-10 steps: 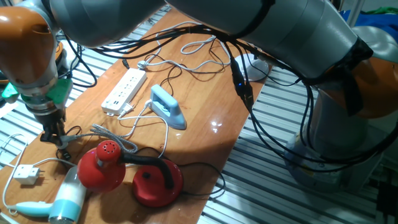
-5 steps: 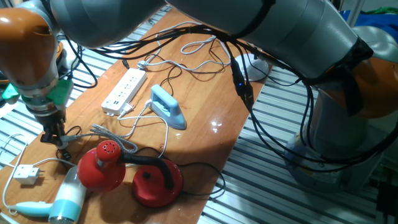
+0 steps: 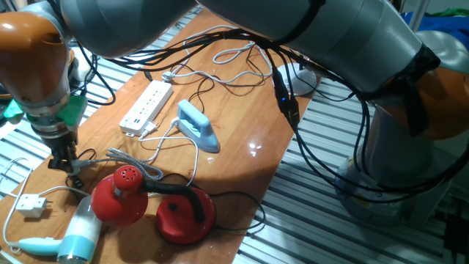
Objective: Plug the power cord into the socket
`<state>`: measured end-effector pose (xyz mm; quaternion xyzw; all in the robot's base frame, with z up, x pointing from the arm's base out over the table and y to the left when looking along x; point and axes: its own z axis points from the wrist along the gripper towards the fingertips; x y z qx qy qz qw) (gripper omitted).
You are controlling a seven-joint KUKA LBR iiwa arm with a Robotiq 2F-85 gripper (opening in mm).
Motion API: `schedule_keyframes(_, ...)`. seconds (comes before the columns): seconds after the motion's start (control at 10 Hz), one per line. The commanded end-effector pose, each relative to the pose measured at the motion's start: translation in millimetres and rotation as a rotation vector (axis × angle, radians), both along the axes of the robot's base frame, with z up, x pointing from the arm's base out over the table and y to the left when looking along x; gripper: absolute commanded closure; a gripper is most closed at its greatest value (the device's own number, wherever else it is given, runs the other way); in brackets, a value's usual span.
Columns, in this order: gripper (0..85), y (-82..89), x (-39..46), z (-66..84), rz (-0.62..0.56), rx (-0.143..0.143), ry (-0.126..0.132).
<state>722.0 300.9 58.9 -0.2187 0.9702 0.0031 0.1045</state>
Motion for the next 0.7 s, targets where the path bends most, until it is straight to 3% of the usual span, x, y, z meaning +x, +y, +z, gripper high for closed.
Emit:
schedule_keyframes(0.0,68.0,-0.1,0.1,0.0,0.0,-0.002,0.0)
schedule_keyframes(0.1,85.0,-0.1,0.0,0.4,0.0,0.002,0.003)
schedule_keyframes(0.6,85.0,-0.2,0.5,5.3,0.0,-0.005,-0.005)
